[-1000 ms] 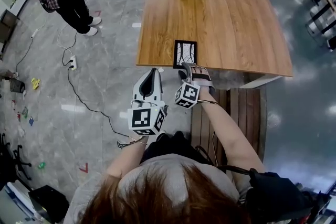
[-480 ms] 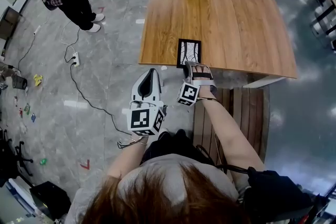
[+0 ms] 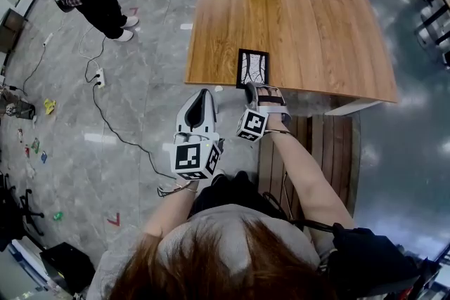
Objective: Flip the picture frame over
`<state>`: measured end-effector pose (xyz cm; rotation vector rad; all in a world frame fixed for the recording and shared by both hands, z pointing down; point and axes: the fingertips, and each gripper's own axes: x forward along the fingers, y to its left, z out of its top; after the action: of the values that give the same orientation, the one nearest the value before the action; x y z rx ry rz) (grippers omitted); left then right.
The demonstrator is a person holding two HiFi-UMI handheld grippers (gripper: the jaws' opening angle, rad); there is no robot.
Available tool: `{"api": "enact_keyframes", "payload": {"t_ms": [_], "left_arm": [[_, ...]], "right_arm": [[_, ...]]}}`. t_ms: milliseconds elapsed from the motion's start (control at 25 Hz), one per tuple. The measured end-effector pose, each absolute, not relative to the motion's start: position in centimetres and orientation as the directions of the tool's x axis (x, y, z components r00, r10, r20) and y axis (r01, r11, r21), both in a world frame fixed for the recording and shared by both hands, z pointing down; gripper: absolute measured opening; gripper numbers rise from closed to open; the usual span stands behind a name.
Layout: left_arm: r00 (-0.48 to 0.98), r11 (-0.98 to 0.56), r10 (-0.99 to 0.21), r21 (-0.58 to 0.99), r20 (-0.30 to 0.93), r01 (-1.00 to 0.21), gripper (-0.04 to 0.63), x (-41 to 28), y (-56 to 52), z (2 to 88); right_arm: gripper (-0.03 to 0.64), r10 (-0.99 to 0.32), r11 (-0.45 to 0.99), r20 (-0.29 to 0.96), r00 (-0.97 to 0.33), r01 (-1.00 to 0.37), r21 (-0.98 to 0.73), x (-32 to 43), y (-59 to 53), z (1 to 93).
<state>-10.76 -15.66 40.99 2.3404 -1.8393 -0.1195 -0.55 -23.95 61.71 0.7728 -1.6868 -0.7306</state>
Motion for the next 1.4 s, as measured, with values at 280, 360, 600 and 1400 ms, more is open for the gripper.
{"api": "enact_keyframes", "payload": {"t_ms": [280, 360, 600, 1400], "left_arm": [[0.245, -0.234, -0.969, 0.183, 0.036, -0.955, 0.008, -10.6, -15.8, 41.0], [0.245, -0.235, -0.969, 0.183, 0.034, -0.955, 0.008, -10.5, -15.8, 41.1], [0.249, -0.239, -0.968, 0.185, 0.031, -0.953, 0.008, -10.5, -15.3, 40.9], [0.260, -0.247, -0.964, 0.173, 0.060, -0.954, 0.008, -10.4, -14.9, 41.8]], "right_arm": [[0.092, -0.792, 0.607, 0.557, -0.249, -0.226, 0.762, -1.0, -24.0, 60.3], [0.092, -0.795, 0.606, 0.539, -0.278, -0.321, 0.728, -1.2, -24.1, 59.3], [0.092, -0.830, 0.543, 0.432, -0.352, -0.683, 0.487, -1.1, -24.6, 54.7], [0.092, -0.987, 0.118, -0.011, -0.163, -0.659, -0.743, 6.4, -24.5, 49.8]]}}
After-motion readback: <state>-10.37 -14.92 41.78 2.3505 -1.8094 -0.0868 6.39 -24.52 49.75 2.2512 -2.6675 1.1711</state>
